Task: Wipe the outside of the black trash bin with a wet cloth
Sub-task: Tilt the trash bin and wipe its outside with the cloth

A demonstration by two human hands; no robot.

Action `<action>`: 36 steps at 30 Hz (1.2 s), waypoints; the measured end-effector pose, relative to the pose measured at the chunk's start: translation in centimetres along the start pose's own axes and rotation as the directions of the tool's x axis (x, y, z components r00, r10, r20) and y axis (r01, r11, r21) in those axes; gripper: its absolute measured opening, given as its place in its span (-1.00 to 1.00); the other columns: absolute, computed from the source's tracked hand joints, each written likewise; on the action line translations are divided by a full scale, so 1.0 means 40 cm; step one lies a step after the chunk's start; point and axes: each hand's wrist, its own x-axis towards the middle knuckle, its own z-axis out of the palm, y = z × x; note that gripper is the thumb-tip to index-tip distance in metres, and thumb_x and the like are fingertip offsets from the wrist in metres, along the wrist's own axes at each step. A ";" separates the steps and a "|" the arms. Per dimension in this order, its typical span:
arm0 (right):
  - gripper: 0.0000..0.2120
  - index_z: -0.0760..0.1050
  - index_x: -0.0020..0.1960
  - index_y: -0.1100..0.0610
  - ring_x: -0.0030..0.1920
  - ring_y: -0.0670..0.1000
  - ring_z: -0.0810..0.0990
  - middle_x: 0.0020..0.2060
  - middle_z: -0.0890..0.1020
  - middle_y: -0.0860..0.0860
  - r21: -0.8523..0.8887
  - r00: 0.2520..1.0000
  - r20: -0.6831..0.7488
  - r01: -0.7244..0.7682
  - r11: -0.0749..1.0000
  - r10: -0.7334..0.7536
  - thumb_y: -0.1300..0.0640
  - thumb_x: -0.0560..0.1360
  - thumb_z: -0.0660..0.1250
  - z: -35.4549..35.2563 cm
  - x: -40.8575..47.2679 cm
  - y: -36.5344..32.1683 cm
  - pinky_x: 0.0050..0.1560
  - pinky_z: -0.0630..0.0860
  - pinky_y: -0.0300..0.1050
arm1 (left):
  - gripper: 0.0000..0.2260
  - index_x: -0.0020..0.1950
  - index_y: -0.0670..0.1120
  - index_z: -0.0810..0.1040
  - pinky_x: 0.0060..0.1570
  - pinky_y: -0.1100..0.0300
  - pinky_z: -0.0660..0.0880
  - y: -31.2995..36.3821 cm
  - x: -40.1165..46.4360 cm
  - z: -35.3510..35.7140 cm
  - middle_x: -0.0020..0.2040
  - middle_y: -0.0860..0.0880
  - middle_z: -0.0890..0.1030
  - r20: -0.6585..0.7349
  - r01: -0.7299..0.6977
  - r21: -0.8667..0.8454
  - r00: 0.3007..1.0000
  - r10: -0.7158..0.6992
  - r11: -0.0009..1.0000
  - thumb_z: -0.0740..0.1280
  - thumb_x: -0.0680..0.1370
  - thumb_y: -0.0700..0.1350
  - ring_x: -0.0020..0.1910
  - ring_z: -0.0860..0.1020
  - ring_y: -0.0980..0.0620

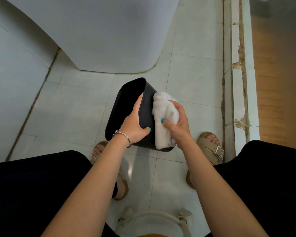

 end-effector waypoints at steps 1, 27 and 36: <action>-0.41 0.40 0.29 -0.06 0.23 -0.06 0.50 0.21 0.49 -0.22 -0.011 0.999 0.048 0.024 1.000 -0.024 0.22 0.30 0.39 -0.002 0.001 -0.005 0.22 0.51 -0.03 | -0.01 0.53 0.25 -0.16 0.09 0.13 0.51 0.000 0.002 -0.001 0.24 0.12 0.41 -0.003 -0.002 -0.002 1.000 0.002 1.000 0.44 0.40 -0.26 0.11 0.52 0.04; -0.44 0.40 0.26 -0.12 0.18 -0.01 0.51 0.19 0.49 -0.16 -0.007 1.000 0.003 0.000 1.000 0.000 0.19 0.30 0.39 0.010 0.019 -0.030 0.16 0.56 0.01 | 0.00 0.55 0.19 -0.12 0.17 0.14 0.47 -0.015 0.009 -0.001 0.35 0.15 0.35 -0.007 -0.026 -0.047 1.000 0.026 0.999 0.46 0.38 -0.27 0.21 0.44 0.09; -0.42 0.39 0.29 -0.08 0.20 0.00 0.50 0.21 0.49 -0.13 -0.080 0.999 -0.042 -0.016 0.997 0.013 0.24 0.34 0.41 -0.015 0.032 -0.031 0.24 0.51 0.14 | 0.00 0.54 0.22 -0.14 0.10 0.08 0.53 -0.008 0.018 -0.004 0.26 0.13 0.40 0.012 -0.036 0.004 0.999 0.036 0.999 0.47 0.39 -0.25 0.12 0.50 0.05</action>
